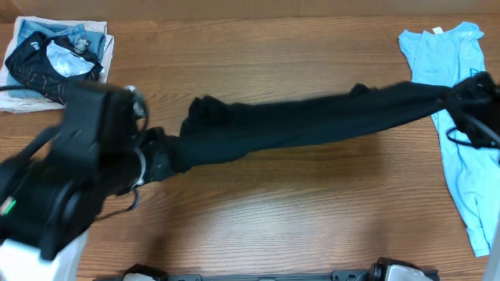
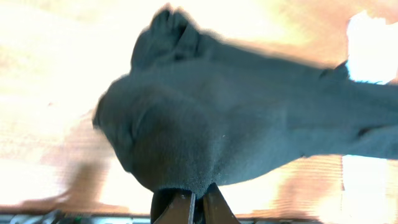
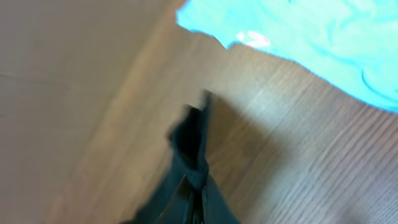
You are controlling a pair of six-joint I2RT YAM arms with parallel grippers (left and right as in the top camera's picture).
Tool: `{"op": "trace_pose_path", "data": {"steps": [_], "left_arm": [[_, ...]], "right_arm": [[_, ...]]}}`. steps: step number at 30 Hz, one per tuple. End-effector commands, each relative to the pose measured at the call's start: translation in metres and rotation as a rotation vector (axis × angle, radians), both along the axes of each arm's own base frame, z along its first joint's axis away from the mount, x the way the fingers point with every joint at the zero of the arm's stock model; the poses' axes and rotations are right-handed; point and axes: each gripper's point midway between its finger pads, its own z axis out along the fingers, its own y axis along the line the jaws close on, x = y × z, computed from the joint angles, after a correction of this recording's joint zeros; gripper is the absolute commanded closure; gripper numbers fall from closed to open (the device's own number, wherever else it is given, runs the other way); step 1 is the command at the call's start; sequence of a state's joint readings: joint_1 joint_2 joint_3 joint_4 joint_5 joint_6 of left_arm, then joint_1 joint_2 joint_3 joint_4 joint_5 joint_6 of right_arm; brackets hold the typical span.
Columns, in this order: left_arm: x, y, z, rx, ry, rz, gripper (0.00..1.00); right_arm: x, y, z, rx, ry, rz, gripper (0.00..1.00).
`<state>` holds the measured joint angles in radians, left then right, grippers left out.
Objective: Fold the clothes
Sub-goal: 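Lift the shirt with both grippers, stretch it and lay it flat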
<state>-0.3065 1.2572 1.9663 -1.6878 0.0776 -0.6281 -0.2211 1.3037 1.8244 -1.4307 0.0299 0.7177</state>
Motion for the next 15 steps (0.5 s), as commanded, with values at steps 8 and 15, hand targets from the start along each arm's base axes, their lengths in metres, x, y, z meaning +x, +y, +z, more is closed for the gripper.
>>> {"op": "trace_pose_path", "data": {"steps": [8,15], "left_arm": [[0.042,0.022,0.035,0.084,-0.197,0.147,0.96],[0.17,0.015,0.026,0.121,-0.316,0.18,0.96]], "right_arm": [[0.024,0.007,0.064,-0.012,-0.245,0.06,0.96],[0.125,0.024,0.061,0.107,-0.379,0.239,0.96]]}}
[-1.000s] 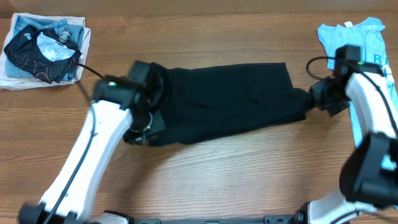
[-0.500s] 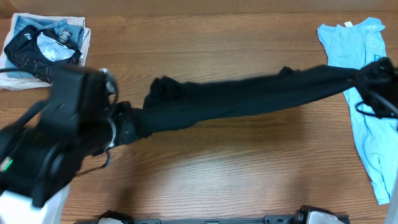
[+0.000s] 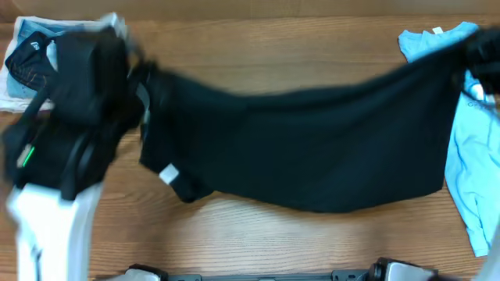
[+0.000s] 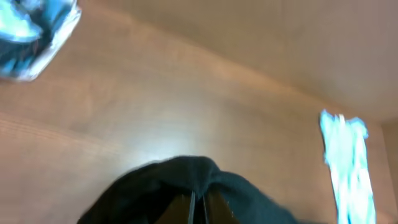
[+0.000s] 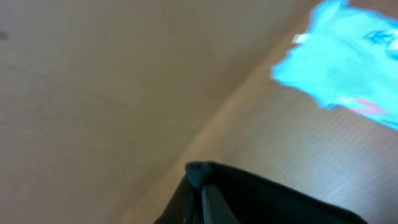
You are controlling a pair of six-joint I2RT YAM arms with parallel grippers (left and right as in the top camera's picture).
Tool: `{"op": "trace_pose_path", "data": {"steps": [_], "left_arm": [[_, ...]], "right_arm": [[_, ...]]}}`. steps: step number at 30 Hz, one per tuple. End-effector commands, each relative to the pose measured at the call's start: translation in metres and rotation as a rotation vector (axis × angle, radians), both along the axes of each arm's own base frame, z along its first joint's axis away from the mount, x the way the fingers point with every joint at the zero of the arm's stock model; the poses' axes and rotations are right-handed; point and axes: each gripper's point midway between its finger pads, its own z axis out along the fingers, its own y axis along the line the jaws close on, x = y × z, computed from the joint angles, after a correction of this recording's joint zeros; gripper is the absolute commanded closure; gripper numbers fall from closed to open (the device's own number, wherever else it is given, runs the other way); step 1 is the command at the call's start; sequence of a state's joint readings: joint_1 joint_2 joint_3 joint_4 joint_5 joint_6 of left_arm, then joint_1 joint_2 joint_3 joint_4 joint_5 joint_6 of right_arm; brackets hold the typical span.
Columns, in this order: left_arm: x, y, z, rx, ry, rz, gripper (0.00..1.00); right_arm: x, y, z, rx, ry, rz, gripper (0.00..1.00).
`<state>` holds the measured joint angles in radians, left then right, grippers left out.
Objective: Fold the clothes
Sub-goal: 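Lift the shirt with both grippers, stretch it and lay it flat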
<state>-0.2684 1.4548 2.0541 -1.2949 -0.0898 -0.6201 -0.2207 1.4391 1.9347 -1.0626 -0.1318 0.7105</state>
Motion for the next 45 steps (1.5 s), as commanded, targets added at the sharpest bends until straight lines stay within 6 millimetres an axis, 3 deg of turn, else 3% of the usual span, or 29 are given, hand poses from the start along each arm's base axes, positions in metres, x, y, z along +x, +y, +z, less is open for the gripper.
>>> {"op": "trace_pose_path", "data": {"steps": [1,4,7,9,12,14,16,20,23,27,31,36,45], "left_arm": [[0.063,0.014,-0.014,0.072,-0.04,0.052,0.96],[0.117,0.027,-0.002,0.054,-0.157,0.096,0.96],[0.14,0.049,0.031,0.047,-0.271,0.127,0.96],[0.136,0.064,0.06,0.048,-0.333,0.143,0.96],[0.112,0.077,0.098,0.06,-0.396,0.143,0.96],[0.094,0.079,0.111,0.079,-0.404,0.135,0.96],[0.083,0.078,0.108,0.099,-0.37,0.117,0.96],[0.069,0.076,0.062,0.11,-0.176,0.102,0.96],[0.06,0.076,0.017,0.11,0.012,0.1,0.96],[0.039,0.072,-0.054,0.09,0.329,0.091,0.95],[0.032,0.044,-0.111,0.014,0.537,-0.068,0.93],[0.011,0.044,-0.174,0.014,0.772,-0.071,0.96],[-0.057,0.039,-0.272,0.057,1.151,-0.129,0.96]], "right_arm": [[0.046,0.02,-0.005,0.091,-0.054,0.15,0.96],[0.078,0.028,0.006,0.138,-0.149,0.191,0.96],[0.087,0.033,0.035,0.148,-0.265,0.234,0.96],[0.083,0.029,0.059,0.124,-0.325,0.23,0.96],[0.068,0.025,0.083,0.101,-0.348,0.221,0.96],[0.06,0.026,0.088,0.076,-0.338,0.229,0.96],[0.057,0.028,0.078,0.075,-0.293,0.234,0.96],[0.053,0.03,0.031,0.067,-0.112,0.215,0.96],[0.047,0.027,-0.014,0.027,0.069,0.166,0.96],[0.033,0.039,-0.076,0.006,0.313,0.189,0.96],[0.007,0.046,-0.134,-0.003,0.573,0.191,0.96],[-0.015,0.039,-0.177,-0.029,0.752,0.16,0.96],[-0.047,0.042,-0.255,-0.01,0.971,0.197,0.95]]}}
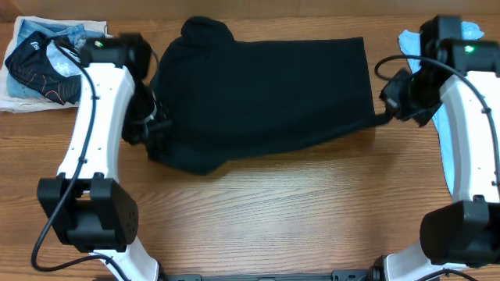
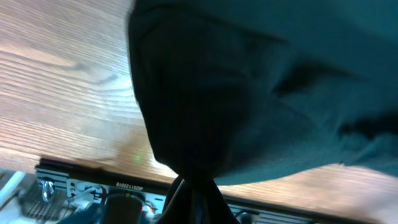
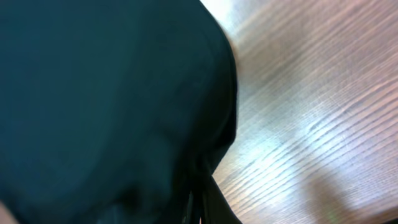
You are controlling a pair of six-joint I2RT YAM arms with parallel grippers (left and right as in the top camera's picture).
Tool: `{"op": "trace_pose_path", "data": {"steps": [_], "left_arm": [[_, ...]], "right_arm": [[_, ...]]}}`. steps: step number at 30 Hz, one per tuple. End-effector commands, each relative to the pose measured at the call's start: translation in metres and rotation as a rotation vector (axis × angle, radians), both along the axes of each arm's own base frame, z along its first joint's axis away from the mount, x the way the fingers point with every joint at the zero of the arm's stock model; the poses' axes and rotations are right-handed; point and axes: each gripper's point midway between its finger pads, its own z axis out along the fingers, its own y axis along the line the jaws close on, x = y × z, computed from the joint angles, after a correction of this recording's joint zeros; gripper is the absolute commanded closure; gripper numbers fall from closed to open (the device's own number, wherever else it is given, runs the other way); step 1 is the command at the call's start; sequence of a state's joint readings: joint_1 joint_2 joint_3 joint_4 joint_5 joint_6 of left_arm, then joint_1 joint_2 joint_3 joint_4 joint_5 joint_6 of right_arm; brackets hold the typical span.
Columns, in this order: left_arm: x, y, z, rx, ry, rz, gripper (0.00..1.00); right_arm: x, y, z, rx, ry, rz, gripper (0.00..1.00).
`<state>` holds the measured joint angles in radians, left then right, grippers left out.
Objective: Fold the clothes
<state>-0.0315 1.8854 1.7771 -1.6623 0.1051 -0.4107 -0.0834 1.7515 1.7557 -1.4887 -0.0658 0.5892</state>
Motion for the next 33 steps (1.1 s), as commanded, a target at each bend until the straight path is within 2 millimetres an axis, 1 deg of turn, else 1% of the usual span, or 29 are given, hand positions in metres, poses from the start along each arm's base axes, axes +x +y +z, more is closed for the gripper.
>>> {"op": "trace_pose_path", "data": {"steps": [1,3,7,11,14,16,18,20,21,23,24,25,26,27,28,29,30,31,32,33], "left_arm": [[-0.032,-0.016,-0.04,-0.02,0.123,-0.078,0.96],[-0.046,-0.023,-0.059,-0.019,0.168,-0.099,0.96],[-0.069,-0.035,-0.081,-0.033,0.235,-0.133,0.96],[-0.089,-0.041,-0.092,-0.027,0.293,-0.168,0.96],[-0.101,-0.045,-0.096,-0.017,0.324,-0.198,0.96],[-0.103,-0.047,-0.097,0.001,0.33,-0.2,0.96],[-0.102,-0.044,-0.097,0.046,0.323,-0.191,0.96],[-0.099,-0.034,-0.099,0.127,0.311,-0.17,0.96],[-0.097,-0.023,-0.099,0.198,0.3,-0.145,0.96],[-0.095,-0.016,-0.099,0.231,0.292,-0.127,0.94],[-0.092,-0.013,-0.1,0.241,0.284,-0.12,0.92],[-0.09,-0.011,-0.1,0.243,0.277,-0.114,0.87],[-0.089,-0.009,-0.101,0.24,0.272,-0.105,0.84],[-0.087,-0.008,-0.102,0.238,0.268,-0.097,0.8],[-0.087,-0.007,-0.102,0.236,0.267,-0.091,0.75],[-0.087,-0.006,-0.102,0.235,0.268,-0.088,0.6],[-0.087,-0.005,-0.102,0.232,0.268,-0.093,0.39],[-0.087,-0.005,-0.102,0.229,0.269,-0.1,0.07],[-0.086,-0.005,-0.102,0.226,0.269,-0.108,0.0],[-0.086,-0.005,-0.102,0.223,0.268,-0.115,0.0]], "right_arm": [[-0.018,-0.003,-0.034,-0.019,0.085,0.015,0.96],[-0.025,-0.002,-0.05,-0.015,0.121,0.016,0.96],[-0.041,-0.001,-0.07,-0.01,0.187,0.017,0.96],[-0.055,-0.006,-0.075,-0.041,0.243,0.014,0.96],[-0.063,-0.016,-0.074,-0.1,0.277,-0.029,0.96],[-0.066,-0.026,-0.073,-0.156,0.29,-0.073,0.96],[-0.066,-0.032,-0.072,-0.189,0.289,-0.08,0.96],[-0.064,-0.033,-0.072,-0.198,0.281,-0.086,0.96],[-0.061,-0.036,-0.072,-0.212,0.269,-0.094,0.96],[-0.055,-0.037,-0.073,-0.219,0.246,-0.098,0.94],[-0.052,-0.038,-0.073,-0.22,0.233,-0.099,0.92],[-0.047,-0.038,-0.073,-0.221,0.214,-0.1,0.85],[-0.044,-0.039,-0.074,-0.221,0.2,-0.102,0.73],[-0.04,-0.039,-0.074,-0.221,0.184,-0.104,0.65],[-0.037,-0.039,-0.074,-0.222,0.172,-0.105,0.55],[-0.035,-0.039,-0.074,-0.222,0.163,-0.106,0.44],[-0.034,-0.039,-0.074,-0.222,0.158,-0.107,0.34],[-0.033,-0.039,-0.074,-0.222,0.154,-0.107,0.3],[-0.032,-0.039,-0.074,-0.222,0.15,-0.108,0.26],[-0.031,-0.04,-0.074,-0.223,0.147,-0.108,0.22]]}}
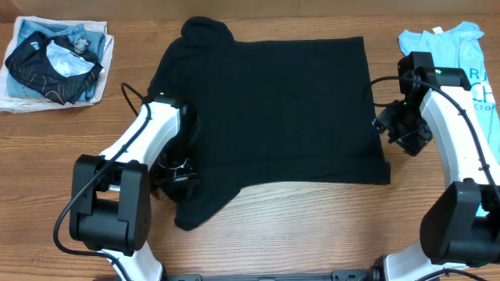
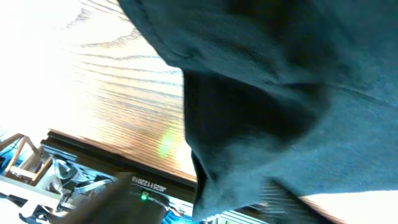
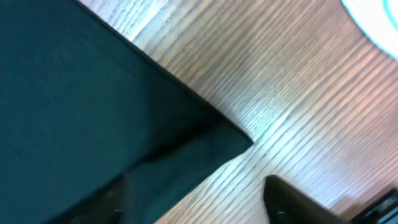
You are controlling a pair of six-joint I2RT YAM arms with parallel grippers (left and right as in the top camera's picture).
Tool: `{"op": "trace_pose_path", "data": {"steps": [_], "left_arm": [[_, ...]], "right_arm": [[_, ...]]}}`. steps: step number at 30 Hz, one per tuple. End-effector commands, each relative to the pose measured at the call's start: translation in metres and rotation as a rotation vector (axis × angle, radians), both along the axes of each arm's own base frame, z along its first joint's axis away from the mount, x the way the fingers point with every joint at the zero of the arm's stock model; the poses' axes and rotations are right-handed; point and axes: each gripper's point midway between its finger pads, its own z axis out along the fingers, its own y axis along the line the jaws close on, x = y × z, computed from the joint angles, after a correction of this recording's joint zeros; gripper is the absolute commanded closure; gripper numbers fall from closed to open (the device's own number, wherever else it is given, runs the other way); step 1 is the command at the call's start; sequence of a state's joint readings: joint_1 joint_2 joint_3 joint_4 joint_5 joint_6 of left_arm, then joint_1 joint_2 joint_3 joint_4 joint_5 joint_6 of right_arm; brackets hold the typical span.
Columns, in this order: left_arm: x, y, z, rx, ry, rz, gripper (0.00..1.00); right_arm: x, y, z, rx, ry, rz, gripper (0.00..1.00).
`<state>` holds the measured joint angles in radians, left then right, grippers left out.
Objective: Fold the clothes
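Observation:
A black shirt (image 1: 266, 109) lies spread flat across the middle of the table, its collar end at the far left. At its near left part sits my left gripper (image 1: 176, 172), open, with a rumpled fold of black cloth (image 2: 280, 74) right in front of the fingers. By the near right corner of the shirt (image 3: 93, 93), my right gripper (image 1: 397, 133) is open too. In the right wrist view the right gripper (image 3: 199, 199) has its fingers wide apart around that corner, holding nothing.
A pile of folded clothes (image 1: 55, 58) sits at the far left corner. A light blue shirt (image 1: 461, 62) lies along the right edge, close behind my right arm. Bare wooden table (image 1: 312, 234) runs along the front.
Both grippers were shut on the shirt's near corners and are now open, the cloth let go. Both have moved nearer the front, and the shirt reaches further forward and lies flatter.
First the black shirt was stretched like a rope between my two shut grippers. Then it hung spread out between them, held high. Then its far part lay on the table with both grippers still shut on it. Now it lies flat and released.

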<state>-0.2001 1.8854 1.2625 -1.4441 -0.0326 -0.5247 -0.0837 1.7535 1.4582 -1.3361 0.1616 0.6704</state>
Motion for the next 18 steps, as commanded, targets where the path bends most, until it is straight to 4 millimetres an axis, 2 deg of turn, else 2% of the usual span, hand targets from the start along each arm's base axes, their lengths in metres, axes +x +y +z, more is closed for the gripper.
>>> {"op": "trace_pose_path", "data": {"steps": [1,5,9,18], "left_arm": [[0.001,0.005,0.001,0.018,-0.01,-0.014,0.0],[0.0,0.002,0.001,-0.003,-0.005,-0.01,0.0],[-0.006,-0.013,-0.003,-0.107,0.021,-0.039,0.0],[-0.036,-0.007,-0.013,-0.087,0.112,-0.026,0.0]], "right_arm": [[0.001,-0.003,0.003,-0.015,-0.018,-0.008,0.17],[0.002,-0.002,0.002,-0.012,-0.021,-0.008,0.09],[-0.001,-0.001,0.002,-0.003,-0.01,-0.008,0.0],[0.0,-0.001,0.002,-0.003,-0.011,-0.008,0.0]]}}
